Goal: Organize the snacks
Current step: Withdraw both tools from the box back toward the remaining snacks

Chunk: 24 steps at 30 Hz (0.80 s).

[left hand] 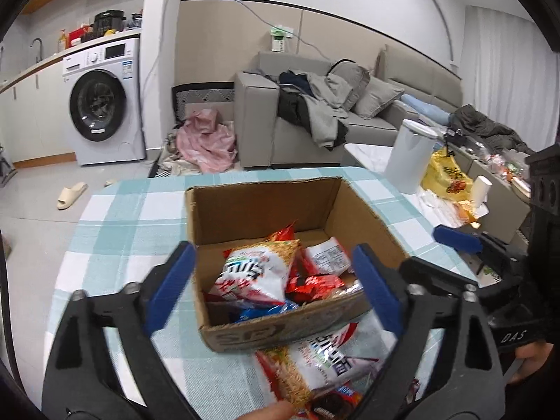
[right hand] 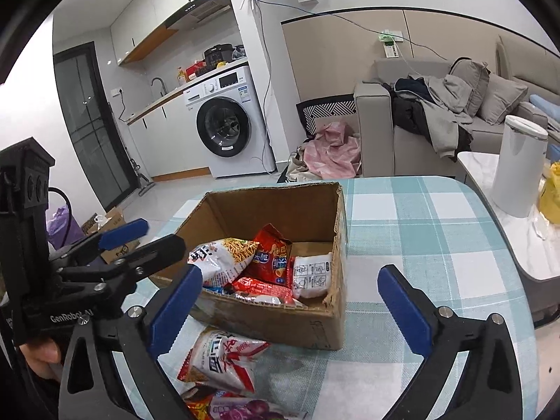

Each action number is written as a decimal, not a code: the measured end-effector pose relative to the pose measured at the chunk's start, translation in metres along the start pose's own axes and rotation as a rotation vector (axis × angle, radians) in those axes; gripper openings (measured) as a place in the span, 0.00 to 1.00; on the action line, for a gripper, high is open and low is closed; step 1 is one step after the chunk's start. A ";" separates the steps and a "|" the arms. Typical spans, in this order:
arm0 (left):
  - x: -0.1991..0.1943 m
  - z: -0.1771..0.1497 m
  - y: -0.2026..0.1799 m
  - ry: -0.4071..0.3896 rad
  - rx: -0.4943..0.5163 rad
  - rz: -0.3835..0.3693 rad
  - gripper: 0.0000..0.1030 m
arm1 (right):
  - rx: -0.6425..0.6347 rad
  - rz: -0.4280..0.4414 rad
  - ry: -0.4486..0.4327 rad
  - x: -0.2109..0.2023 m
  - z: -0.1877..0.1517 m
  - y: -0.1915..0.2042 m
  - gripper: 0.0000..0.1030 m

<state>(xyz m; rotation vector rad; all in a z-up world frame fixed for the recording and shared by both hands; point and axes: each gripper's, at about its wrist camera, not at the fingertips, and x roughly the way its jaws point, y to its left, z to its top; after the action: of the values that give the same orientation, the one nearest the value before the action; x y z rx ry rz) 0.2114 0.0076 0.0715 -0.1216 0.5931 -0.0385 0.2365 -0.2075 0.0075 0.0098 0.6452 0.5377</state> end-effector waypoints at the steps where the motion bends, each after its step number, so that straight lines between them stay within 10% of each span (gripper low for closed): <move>1: -0.006 -0.002 0.000 -0.006 0.000 0.009 0.98 | -0.007 0.002 0.001 -0.002 -0.002 0.001 0.99; 24: -0.080 -0.048 0.013 -0.014 -0.007 0.031 0.99 | -0.023 -0.015 0.031 -0.035 -0.039 0.008 1.00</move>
<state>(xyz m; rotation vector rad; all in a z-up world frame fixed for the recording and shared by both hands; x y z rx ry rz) 0.1184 0.0211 0.0743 -0.1190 0.5808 -0.0060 0.1869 -0.2230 -0.0021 -0.0249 0.6688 0.5319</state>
